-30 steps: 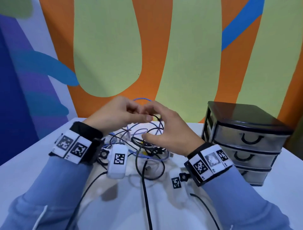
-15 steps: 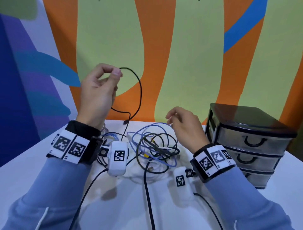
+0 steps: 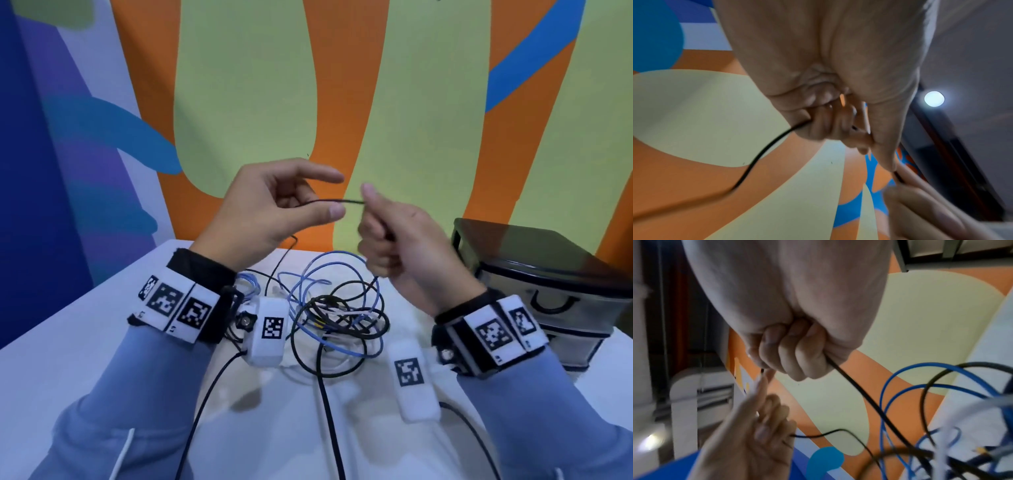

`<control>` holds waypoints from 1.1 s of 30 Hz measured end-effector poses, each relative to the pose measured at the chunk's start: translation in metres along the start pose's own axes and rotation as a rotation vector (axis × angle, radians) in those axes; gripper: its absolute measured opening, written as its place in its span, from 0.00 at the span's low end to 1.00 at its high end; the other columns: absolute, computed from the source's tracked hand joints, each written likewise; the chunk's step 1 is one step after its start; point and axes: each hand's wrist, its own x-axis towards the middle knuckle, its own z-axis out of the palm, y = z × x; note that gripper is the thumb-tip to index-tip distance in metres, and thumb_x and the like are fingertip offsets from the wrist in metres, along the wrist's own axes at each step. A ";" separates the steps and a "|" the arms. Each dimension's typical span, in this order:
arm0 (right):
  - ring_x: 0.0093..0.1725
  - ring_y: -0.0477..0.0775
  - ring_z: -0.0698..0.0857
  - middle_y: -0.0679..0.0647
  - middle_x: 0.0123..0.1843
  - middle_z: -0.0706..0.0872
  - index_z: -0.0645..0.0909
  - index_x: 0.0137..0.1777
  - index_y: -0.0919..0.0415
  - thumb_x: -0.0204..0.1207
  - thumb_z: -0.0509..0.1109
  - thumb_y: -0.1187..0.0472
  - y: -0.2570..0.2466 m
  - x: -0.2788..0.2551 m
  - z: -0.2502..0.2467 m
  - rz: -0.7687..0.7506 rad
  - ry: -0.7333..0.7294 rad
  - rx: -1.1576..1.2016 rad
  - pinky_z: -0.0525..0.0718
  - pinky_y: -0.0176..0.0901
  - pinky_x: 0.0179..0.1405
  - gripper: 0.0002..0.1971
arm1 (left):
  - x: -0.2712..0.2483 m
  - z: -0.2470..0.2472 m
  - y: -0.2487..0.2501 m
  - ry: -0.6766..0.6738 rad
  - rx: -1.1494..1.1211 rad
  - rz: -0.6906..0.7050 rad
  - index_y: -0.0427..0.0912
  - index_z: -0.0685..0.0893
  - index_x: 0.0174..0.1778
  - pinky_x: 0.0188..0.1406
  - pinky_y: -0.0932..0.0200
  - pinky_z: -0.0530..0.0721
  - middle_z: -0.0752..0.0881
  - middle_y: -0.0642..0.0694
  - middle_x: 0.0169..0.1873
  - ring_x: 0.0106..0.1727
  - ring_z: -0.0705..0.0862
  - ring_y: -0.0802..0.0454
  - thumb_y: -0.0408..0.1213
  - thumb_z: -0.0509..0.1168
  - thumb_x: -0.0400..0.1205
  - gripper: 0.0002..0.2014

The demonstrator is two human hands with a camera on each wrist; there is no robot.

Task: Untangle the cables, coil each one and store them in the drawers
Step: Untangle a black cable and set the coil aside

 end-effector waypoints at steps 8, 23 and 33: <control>0.24 0.50 0.66 0.53 0.27 0.73 0.86 0.60 0.63 0.86 0.60 0.50 -0.025 0.012 -0.022 0.097 -0.101 0.174 0.66 0.40 0.21 0.19 | 0.016 -0.009 -0.011 0.034 0.019 -0.026 0.41 0.96 0.54 0.43 0.50 0.78 0.78 0.39 0.31 0.34 0.74 0.50 0.42 0.73 0.86 0.09; 0.41 0.48 0.92 0.54 0.47 0.94 0.84 0.67 0.62 0.94 0.55 0.54 -0.005 0.007 -0.021 -0.123 0.095 0.434 0.85 0.32 0.31 0.18 | 0.015 0.011 -0.031 -0.092 0.491 -0.142 0.50 0.95 0.60 0.33 0.65 0.76 0.87 0.50 0.31 0.29 0.80 0.63 0.49 0.69 0.90 0.12; 0.71 0.52 0.88 0.61 0.72 0.87 0.74 0.79 0.67 0.96 0.53 0.60 0.014 0.012 -0.004 -0.396 0.270 0.010 0.83 0.49 0.75 0.18 | -0.001 0.045 0.014 -0.390 0.678 -0.106 0.49 0.87 0.73 0.34 0.64 0.78 0.91 0.52 0.31 0.29 0.84 0.61 0.45 0.75 0.85 0.19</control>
